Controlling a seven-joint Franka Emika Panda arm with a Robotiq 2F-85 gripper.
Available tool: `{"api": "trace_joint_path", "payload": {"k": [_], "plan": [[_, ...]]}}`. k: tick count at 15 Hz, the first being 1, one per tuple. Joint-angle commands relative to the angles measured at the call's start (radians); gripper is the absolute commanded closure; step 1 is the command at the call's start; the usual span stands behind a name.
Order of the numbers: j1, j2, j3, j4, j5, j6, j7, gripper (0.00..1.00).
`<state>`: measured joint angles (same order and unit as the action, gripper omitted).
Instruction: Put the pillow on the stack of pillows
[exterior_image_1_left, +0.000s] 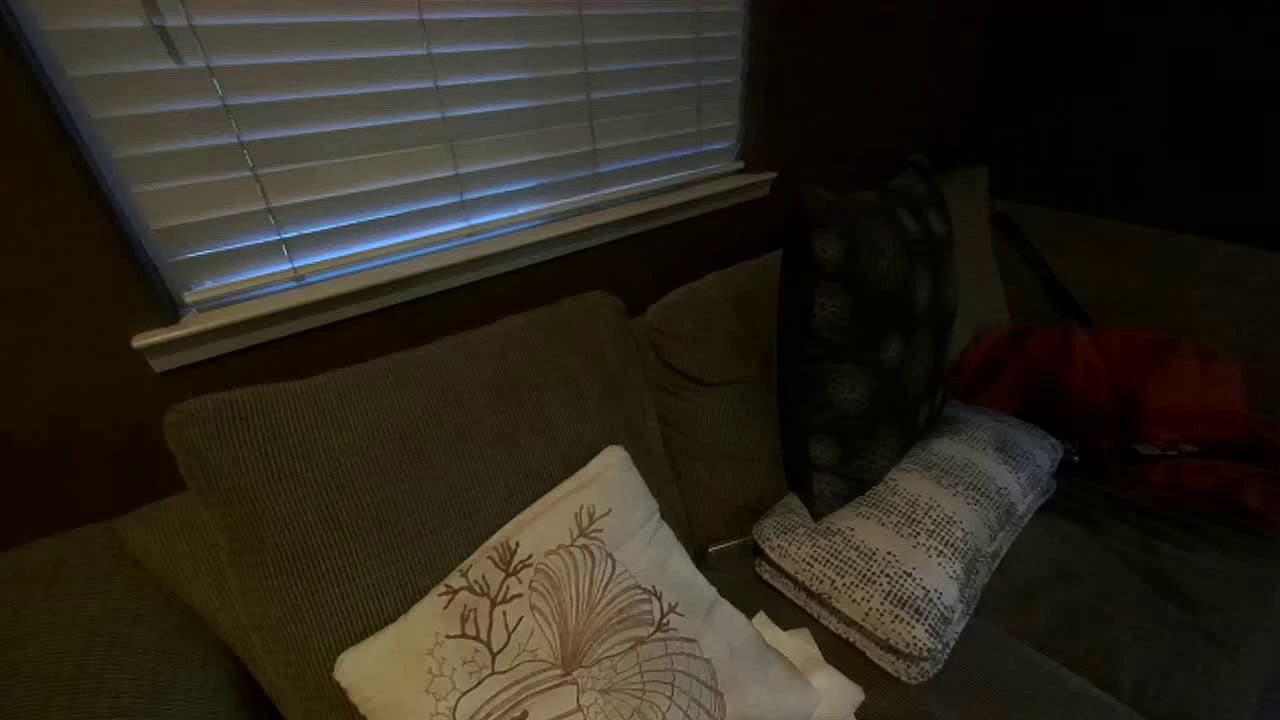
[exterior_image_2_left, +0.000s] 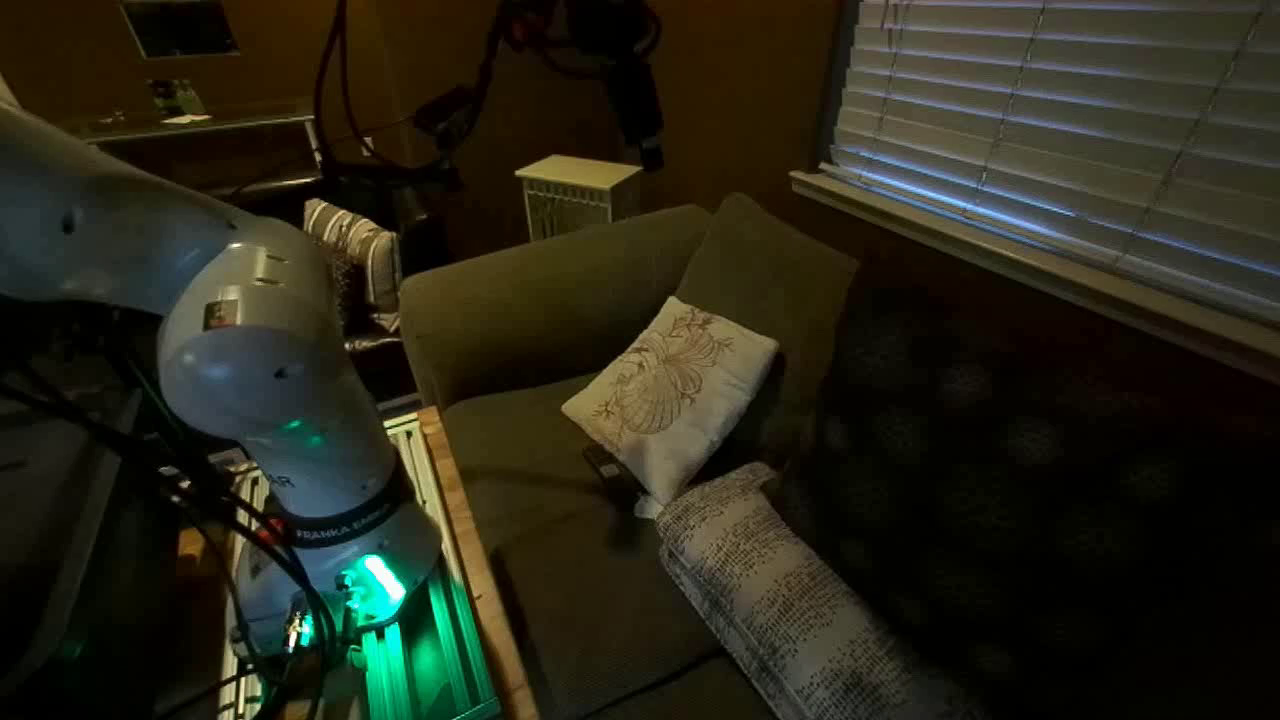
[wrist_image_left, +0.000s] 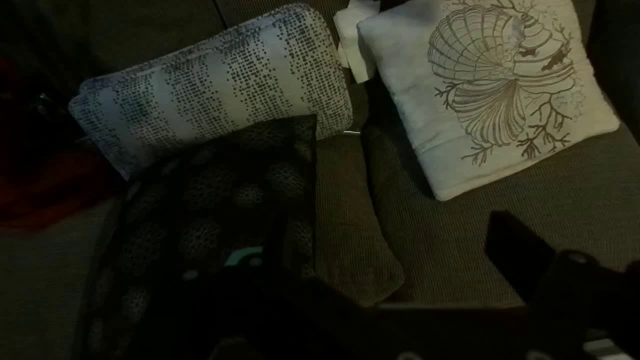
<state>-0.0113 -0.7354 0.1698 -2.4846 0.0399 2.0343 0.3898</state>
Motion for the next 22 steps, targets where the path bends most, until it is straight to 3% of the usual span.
{"api": "trace_joint_path", "payload": {"k": [1, 6, 15, 22], "plan": [[-0.003, 0.0, 0.002, 0.002, 0.001, -0.002, -0.002, 0.0], [-0.003, 0.0, 0.002, 0.002, 0.001, -0.002, -0.002, 0.0], [-0.004, 0.364, 0.047, 0.15, -0.009, 0.147, 0.091, 0.0], [0.013, 0.643, 0.107, 0.321, -0.182, 0.156, 0.372, 0.0]]}}
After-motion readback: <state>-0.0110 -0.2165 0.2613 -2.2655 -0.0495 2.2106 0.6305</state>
